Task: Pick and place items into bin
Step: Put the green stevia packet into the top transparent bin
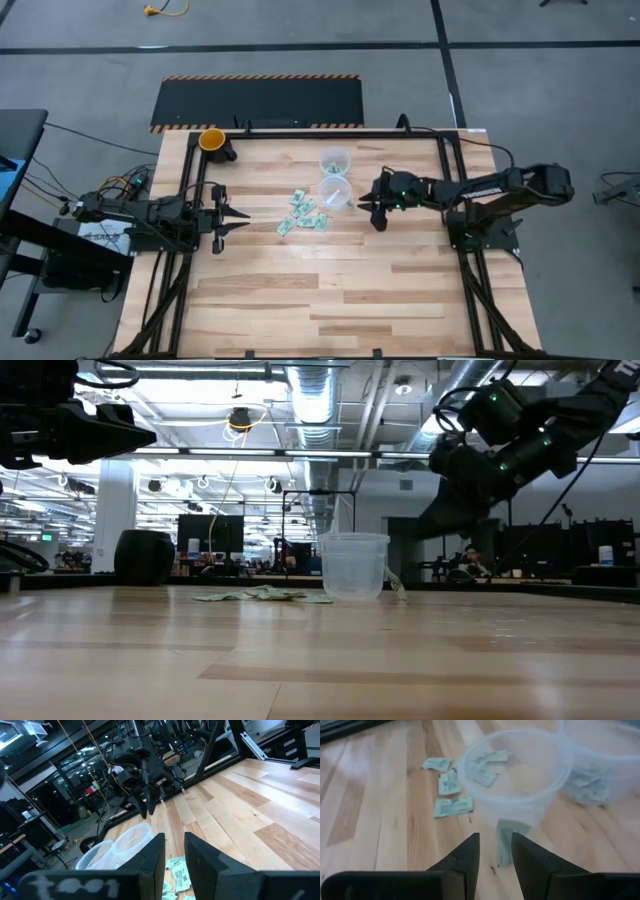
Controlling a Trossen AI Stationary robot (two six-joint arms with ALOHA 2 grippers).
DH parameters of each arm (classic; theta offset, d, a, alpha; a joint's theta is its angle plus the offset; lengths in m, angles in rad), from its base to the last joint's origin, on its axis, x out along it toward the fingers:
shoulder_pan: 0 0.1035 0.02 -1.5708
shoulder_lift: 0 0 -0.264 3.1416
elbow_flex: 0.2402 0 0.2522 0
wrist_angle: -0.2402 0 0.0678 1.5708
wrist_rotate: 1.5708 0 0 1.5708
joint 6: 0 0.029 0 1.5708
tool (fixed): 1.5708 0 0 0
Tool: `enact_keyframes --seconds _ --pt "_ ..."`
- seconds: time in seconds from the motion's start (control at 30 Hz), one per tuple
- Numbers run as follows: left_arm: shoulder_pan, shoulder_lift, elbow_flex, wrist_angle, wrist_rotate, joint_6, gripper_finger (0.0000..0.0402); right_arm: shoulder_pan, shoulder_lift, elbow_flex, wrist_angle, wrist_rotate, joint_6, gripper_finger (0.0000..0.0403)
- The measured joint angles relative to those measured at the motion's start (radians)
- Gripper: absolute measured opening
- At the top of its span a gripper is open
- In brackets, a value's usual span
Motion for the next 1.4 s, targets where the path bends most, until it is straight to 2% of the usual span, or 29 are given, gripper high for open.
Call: enact_keyframes --seconds 0.2,0.33,0.47,0.7,0.8,1.4 --pt "0.0 0.0 0.0 0.0 0.0 0.0 0.0062 0.019 0.078 0.0 0.006 0.0 -0.001 0.0109" --pt "0.0 0.0 0.0 0.0 0.0 0.0 0.0062 0.018 0.146 0.0 0.021 0.002 -0.008 0.0125" --pt "0.0 0.0 0.0 0.0 0.0 0.0 0.0062 0.014 0.218 0.0 0.065 0.003 -0.01 0.0159" --pt "0.0 0.0 0.0 0.0 0.0 0.0 0.0062 0.014 0.308 0.002 0.116 0.08 -0.013 0.0231" --pt "0.0 0.0 0.0 0.0 0.0 0.0 0.0062 0.015 0.334 0.003 0.15 0.091 -0.015 0.025" --pt "0.0 0.0 0.0 0.0 0.0 0.0 0.0062 -0.006 0.367 0.0 0.233 0.088 -0.063 0.0255"
